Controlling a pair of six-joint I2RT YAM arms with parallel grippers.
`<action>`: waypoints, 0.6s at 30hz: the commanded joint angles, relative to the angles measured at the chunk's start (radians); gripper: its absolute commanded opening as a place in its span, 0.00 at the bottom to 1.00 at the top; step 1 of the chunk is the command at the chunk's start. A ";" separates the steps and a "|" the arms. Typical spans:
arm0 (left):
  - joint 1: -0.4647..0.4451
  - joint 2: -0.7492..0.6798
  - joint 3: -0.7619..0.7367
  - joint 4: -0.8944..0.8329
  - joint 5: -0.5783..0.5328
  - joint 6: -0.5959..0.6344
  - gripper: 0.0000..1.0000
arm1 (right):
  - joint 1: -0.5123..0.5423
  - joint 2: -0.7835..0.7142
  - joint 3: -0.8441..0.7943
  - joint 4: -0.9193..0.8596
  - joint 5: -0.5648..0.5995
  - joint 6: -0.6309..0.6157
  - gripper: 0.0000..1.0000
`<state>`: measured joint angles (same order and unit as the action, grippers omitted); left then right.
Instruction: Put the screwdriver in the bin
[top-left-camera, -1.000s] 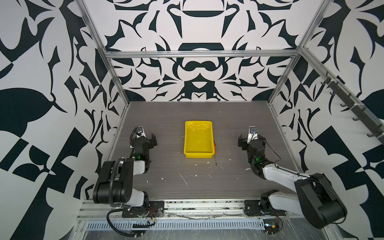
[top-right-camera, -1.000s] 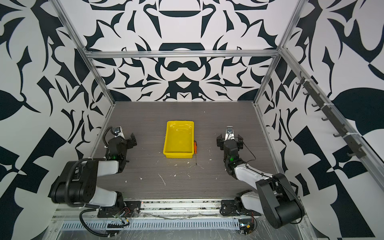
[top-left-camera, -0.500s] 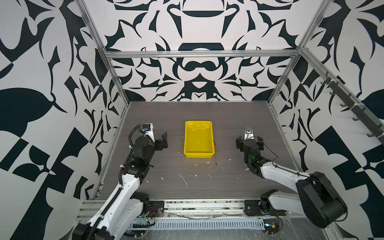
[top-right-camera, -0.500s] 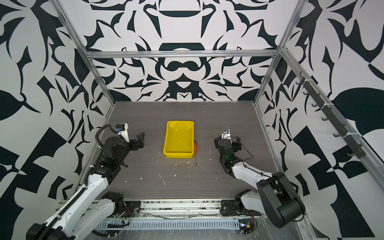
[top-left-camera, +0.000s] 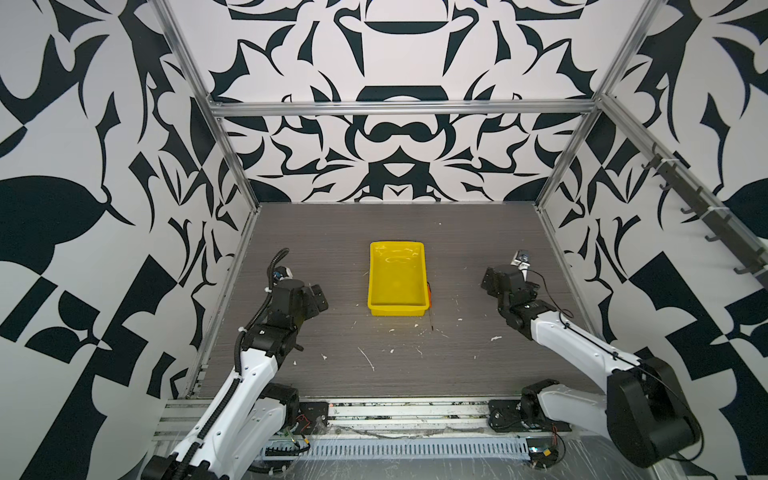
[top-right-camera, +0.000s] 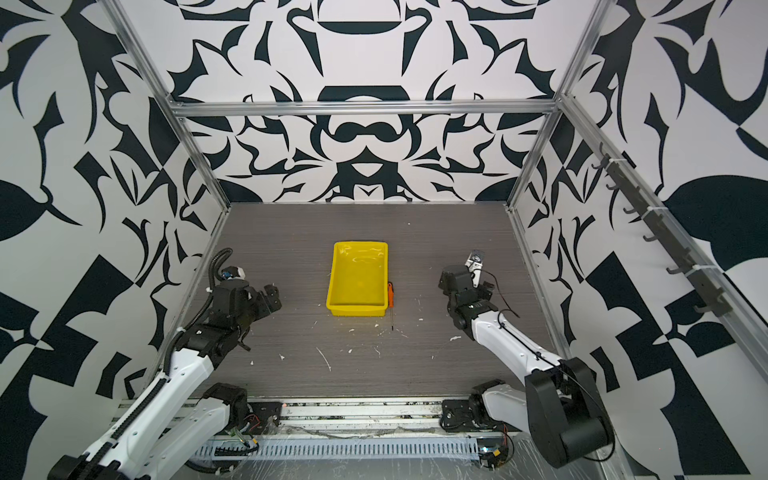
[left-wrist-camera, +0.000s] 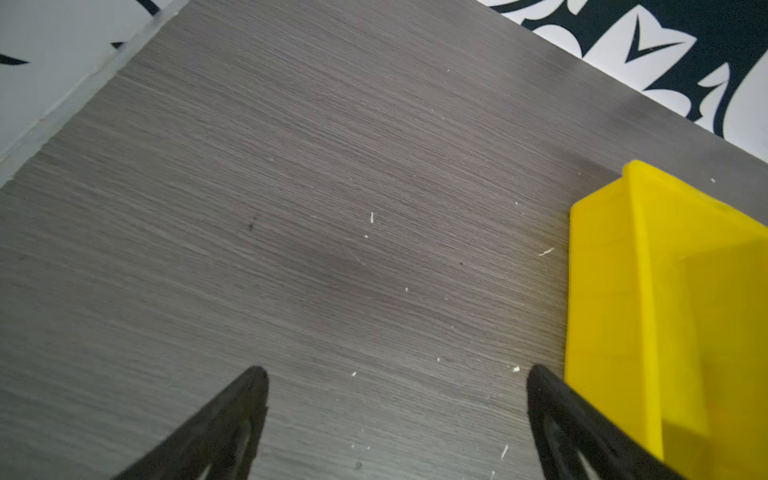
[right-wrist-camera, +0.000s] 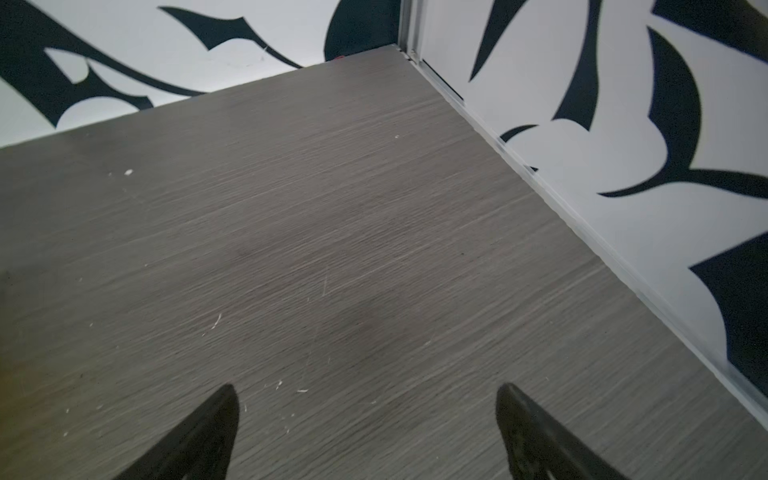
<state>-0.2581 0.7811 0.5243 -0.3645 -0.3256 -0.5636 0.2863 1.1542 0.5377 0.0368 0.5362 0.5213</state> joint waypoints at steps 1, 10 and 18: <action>0.003 -0.060 -0.023 -0.117 -0.147 -0.156 1.00 | 0.008 -0.046 -0.063 0.070 -0.141 0.094 0.99; 0.003 -0.224 -0.097 -0.182 -0.260 -0.305 1.00 | 0.007 -0.006 -0.130 0.298 -0.508 0.091 0.96; 0.003 -0.178 -0.098 -0.121 -0.208 -0.264 1.00 | 0.110 0.200 -0.007 0.297 -0.639 0.057 0.86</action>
<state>-0.2573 0.5747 0.4164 -0.4877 -0.5339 -0.8120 0.3622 1.3399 0.4706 0.2901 -0.0204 0.5976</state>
